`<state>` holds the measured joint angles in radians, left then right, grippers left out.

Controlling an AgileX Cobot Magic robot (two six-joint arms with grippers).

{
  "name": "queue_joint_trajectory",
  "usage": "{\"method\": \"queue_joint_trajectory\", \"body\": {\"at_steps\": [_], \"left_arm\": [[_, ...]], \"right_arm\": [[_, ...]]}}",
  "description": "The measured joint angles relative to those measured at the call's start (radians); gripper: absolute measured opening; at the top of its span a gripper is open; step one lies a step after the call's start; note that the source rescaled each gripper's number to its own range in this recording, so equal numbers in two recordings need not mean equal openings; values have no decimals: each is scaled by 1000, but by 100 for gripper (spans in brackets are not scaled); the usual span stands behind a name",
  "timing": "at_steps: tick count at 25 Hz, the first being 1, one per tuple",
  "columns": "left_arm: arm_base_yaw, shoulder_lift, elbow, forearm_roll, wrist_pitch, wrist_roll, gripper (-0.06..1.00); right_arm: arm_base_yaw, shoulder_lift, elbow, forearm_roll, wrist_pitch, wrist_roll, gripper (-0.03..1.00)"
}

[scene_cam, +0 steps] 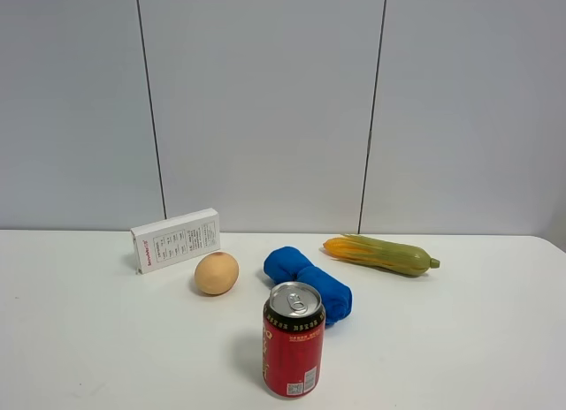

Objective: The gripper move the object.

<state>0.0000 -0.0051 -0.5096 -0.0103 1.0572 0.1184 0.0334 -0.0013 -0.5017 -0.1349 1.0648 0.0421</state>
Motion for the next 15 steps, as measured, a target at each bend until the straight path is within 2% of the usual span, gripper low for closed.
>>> {"method": "queue_joint_trajectory", "body": {"at_steps": [15], "left_arm": [[0, 0, 0, 0, 0, 0, 100]], "right_arm": [[0, 0, 0, 0, 0, 0, 100]]}}
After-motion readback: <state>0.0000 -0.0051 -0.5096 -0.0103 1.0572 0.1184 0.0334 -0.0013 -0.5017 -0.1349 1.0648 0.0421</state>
